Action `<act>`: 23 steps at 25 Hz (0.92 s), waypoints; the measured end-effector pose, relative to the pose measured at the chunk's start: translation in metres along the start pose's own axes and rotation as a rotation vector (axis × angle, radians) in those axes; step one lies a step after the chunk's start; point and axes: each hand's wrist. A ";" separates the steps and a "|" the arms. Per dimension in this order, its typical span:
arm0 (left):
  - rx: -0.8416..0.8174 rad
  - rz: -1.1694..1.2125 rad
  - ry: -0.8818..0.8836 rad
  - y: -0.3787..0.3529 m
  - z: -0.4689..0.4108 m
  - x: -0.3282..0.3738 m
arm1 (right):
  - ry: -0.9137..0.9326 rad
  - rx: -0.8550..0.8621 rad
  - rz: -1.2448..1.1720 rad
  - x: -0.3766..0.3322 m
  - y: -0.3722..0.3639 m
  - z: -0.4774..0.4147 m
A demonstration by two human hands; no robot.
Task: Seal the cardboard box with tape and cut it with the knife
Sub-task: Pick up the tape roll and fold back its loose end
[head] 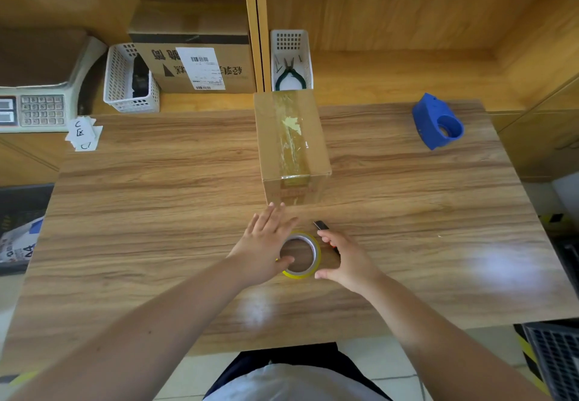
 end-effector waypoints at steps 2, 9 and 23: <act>-0.022 -0.002 -0.006 -0.006 -0.005 0.004 | 0.001 0.010 0.005 -0.002 -0.004 0.001; -0.038 0.360 0.039 -0.026 -0.011 0.021 | -0.097 0.022 -0.079 -0.008 -0.019 0.000; 0.080 0.663 0.160 -0.042 -0.019 0.027 | -0.160 0.111 -0.213 -0.002 -0.049 -0.008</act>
Point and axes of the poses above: each hand's wrist, its own z-axis away from the middle knuckle, its own y-axis out of the back of the hand, x = y × z, and after that the axes turned 15 degrees about -y, right-handed
